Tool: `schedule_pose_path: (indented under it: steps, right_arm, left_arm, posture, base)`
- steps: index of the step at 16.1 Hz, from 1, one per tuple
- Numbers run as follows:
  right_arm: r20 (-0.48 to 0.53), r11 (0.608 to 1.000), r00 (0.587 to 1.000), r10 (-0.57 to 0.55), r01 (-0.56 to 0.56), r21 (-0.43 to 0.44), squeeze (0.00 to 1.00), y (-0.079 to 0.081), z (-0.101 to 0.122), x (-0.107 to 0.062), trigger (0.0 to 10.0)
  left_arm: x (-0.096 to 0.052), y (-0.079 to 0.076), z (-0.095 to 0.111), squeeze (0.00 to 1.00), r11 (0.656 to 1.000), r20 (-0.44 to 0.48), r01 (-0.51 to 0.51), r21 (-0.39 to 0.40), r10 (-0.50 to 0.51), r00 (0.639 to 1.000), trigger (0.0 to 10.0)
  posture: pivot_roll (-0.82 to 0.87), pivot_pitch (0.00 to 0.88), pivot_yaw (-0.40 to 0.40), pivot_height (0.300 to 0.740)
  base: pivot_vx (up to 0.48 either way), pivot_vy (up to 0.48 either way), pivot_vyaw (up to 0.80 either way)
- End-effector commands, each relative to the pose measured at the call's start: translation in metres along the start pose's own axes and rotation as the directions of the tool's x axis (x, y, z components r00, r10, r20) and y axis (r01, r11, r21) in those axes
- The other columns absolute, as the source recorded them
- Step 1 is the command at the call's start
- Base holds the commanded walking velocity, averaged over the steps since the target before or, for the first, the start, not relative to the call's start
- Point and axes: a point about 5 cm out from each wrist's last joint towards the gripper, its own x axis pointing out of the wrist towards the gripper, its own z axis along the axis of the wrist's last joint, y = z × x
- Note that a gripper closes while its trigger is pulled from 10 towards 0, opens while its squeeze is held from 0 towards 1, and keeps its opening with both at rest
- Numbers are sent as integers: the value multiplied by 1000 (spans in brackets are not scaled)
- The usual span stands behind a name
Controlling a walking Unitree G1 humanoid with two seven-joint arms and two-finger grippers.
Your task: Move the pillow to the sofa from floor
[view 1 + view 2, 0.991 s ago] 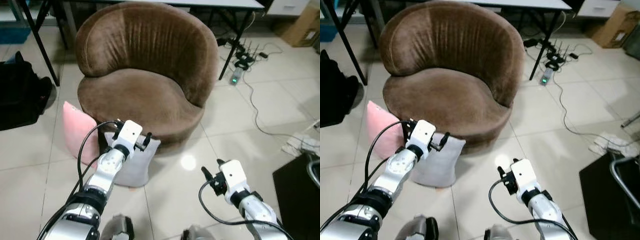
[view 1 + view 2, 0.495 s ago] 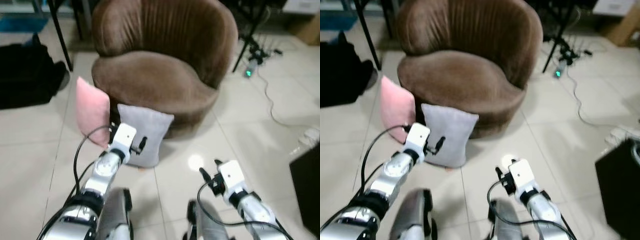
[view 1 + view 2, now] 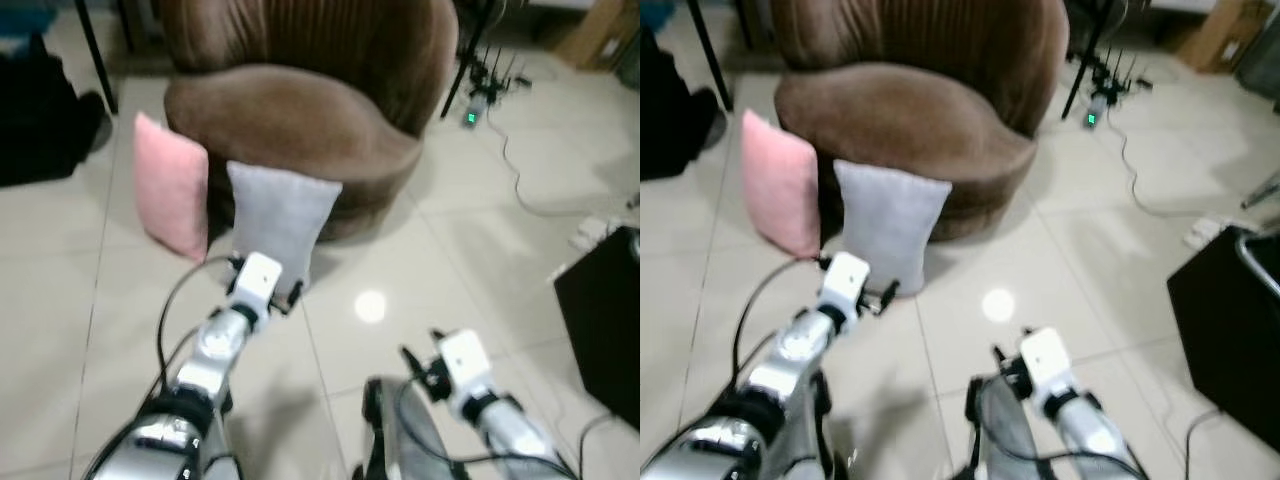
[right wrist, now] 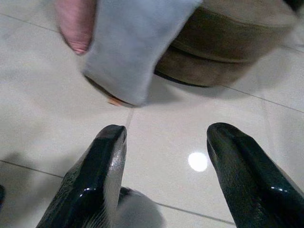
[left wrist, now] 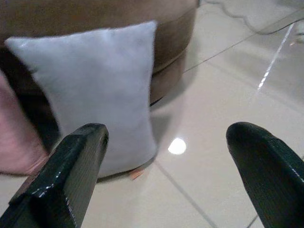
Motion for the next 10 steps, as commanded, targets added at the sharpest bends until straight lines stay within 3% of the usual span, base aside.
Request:
schedule_pose_path:
  steps: [1,3,5,10]
  right_arm:
    - [-1,1000,1000,-27,27,-10,0,-10,2,-4,10000]
    - [-3,1000,1000,-27,27,-13,0,-10,2,-4,10000]
    - [-6,1000,1000,-25,25,-16,0,-10,2,-5,10000]
    - [22,998,997,-69,70,-10,0,-16,6,-9,10000]
  left_arm:
    - [4,-4,8,0,1000,29,5,-8,-5,1000,10000]
    - [4,-3,8,0,1000,29,-5,-26,6,1000,10000]
    - [4,-1,8,0,999,28,-20,-46,21,999,10000]
    - [5,-1,9,0,999,26,-18,-27,18,999,10000]
  posture:
    - [-195,122,-85,520]
    - [-195,124,-86,520]
    - [-197,128,-87,520]
    - [-201,129,-88,520]
  base:
    - [0,0,0]
    - [0,0,0]
    - [0,328,0]
    - [290,382,0]
